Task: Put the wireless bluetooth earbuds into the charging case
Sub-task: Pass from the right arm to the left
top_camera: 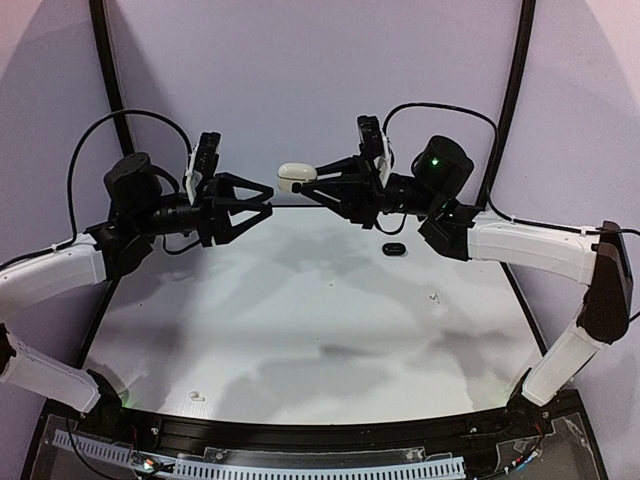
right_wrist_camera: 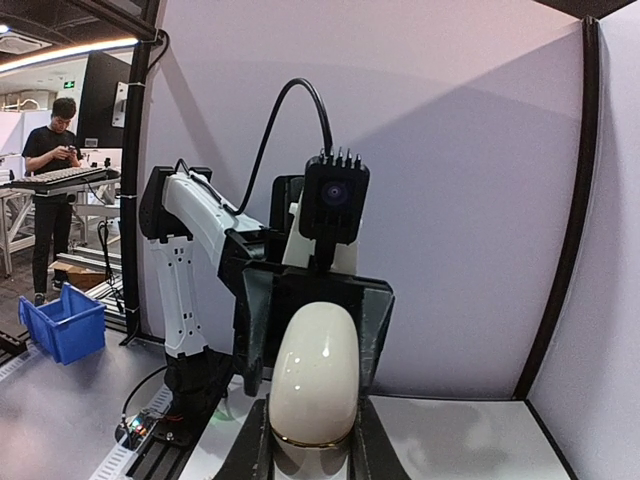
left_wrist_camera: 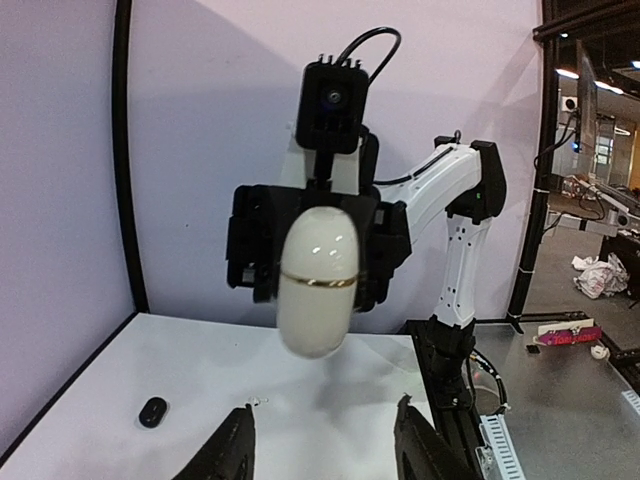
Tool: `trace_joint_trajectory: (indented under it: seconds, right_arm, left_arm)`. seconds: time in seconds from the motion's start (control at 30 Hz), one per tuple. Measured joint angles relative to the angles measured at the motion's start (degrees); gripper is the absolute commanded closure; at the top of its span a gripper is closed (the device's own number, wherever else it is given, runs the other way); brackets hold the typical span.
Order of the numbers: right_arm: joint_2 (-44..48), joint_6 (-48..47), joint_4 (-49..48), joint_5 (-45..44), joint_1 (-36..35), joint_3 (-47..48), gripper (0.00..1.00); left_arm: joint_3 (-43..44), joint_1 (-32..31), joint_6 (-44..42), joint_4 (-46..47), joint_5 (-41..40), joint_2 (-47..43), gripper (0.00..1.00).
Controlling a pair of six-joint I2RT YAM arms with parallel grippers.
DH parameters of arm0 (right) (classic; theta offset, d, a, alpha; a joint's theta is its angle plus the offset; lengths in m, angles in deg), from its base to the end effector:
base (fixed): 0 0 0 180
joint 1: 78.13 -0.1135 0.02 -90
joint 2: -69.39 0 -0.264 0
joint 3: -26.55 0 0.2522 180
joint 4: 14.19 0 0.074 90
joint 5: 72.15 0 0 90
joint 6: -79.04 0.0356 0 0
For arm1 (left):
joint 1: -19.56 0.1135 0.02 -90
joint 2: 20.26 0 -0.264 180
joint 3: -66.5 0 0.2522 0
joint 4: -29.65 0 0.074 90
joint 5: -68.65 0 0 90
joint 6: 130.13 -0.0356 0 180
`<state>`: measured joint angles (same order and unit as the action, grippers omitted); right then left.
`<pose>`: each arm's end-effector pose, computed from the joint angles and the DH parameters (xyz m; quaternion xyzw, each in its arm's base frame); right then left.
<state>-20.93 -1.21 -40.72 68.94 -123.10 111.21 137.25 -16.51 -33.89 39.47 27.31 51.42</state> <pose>0.2369 0.2758 0.3870 -0.4933 0.3805 0.5587 0.5474 0.2151 -0.1897 0.3751 0.4550 0.4919 -0.4997 0.5490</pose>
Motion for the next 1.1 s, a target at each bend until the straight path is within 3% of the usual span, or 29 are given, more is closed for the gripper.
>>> trace_joint_trajectory:
  seconds: [0.2,0.67,1.1]
  right_arm:
    - [-1.29,-0.04,0.28,0.20,-0.13,1.90,1.00]
    - [-2.60,-1.86,4.02,0.68,-0.42,4.35,1.00]
    - [-2.95,-3.26,7.10,0.79,-0.46,6.14,1.00]
  left_arm:
    - [1.97,-1.18,-1.11,0.00,-0.28,0.83,0.56]
    - [3.85,-1.84,-4.00,-1.75,-2.38,2.40,0.78]
    - [3.91,-1.81,-5.33,-1.68,-2.80,2.43,0.75]
